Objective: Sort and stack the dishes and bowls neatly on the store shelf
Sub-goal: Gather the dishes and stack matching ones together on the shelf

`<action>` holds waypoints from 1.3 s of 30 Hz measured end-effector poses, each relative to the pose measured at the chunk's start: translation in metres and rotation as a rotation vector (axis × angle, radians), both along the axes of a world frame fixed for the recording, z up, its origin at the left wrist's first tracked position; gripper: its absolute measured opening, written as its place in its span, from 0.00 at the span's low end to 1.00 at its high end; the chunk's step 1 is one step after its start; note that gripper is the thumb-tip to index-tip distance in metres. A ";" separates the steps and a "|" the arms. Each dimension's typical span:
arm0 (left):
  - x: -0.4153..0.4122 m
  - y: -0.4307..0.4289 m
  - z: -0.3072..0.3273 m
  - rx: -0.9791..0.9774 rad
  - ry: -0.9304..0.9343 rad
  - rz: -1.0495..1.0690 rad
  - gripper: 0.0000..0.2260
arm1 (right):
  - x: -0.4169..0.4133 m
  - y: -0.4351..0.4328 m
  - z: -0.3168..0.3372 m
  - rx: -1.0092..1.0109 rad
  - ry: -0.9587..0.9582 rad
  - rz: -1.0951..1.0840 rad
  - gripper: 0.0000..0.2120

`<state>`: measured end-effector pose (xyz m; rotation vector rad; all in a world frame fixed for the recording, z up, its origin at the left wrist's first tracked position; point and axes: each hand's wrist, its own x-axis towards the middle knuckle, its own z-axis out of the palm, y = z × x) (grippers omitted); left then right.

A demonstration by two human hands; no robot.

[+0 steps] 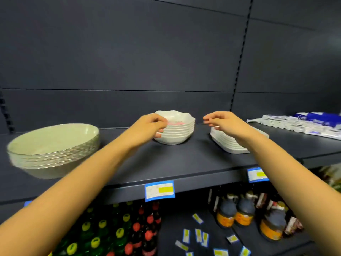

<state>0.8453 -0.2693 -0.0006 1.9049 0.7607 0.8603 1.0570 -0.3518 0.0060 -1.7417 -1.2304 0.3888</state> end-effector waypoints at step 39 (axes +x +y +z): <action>-0.013 -0.052 -0.025 -0.403 -0.075 0.129 0.12 | 0.003 -0.028 -0.048 -0.110 0.203 0.177 0.13</action>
